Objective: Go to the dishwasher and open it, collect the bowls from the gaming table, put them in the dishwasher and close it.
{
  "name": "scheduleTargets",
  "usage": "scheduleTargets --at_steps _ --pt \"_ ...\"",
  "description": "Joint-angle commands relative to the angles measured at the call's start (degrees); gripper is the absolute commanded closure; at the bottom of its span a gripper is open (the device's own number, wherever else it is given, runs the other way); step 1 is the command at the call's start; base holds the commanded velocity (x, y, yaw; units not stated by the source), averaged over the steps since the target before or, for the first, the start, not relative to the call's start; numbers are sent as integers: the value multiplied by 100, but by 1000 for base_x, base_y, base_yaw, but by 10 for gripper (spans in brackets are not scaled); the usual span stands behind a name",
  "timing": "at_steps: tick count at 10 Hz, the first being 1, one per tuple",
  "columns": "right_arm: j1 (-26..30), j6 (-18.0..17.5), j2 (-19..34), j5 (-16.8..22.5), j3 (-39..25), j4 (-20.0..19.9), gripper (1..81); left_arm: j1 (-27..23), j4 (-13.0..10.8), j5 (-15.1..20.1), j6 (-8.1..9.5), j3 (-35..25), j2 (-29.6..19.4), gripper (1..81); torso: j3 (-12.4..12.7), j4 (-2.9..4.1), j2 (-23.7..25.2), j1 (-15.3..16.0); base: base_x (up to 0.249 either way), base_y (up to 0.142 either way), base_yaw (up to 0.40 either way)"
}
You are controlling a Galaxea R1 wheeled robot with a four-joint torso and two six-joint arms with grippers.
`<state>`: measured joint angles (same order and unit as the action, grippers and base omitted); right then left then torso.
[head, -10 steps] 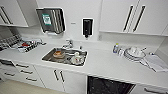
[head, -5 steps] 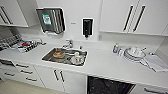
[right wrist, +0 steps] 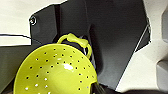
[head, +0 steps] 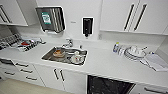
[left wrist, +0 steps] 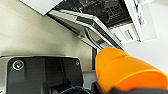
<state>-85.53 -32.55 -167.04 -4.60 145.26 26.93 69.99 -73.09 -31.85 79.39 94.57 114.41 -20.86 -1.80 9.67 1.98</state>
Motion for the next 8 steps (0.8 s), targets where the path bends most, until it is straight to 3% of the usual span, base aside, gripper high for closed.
scheduleTargets --at_steps 1,3,5,6,8 --pt "145 3 45 266 -61 23 811 -1157 41 1542 68 -1125 -673 811 -304 0 0 0 0 0 0" --pt "136 3 37 266 -69 23 811 -1657 32 2723 77 -1904 -726 811 -545 0 -2 2 0 0 0" --pt "145 3 45 266 -69 23 811 -2078 67 3690 77 -2581 -682 811 -741 0 -5 6 0 0 0" --pt "145 3 45 266 -69 23 811 -2299 85 4296 86 -2837 -551 811 -851 0 -7 6 0 0 0" --pt "154 3 45 257 -69 23 811 -2721 182 5172 86 -3208 -269 811 -1058 0 -11 9 0 0 0"
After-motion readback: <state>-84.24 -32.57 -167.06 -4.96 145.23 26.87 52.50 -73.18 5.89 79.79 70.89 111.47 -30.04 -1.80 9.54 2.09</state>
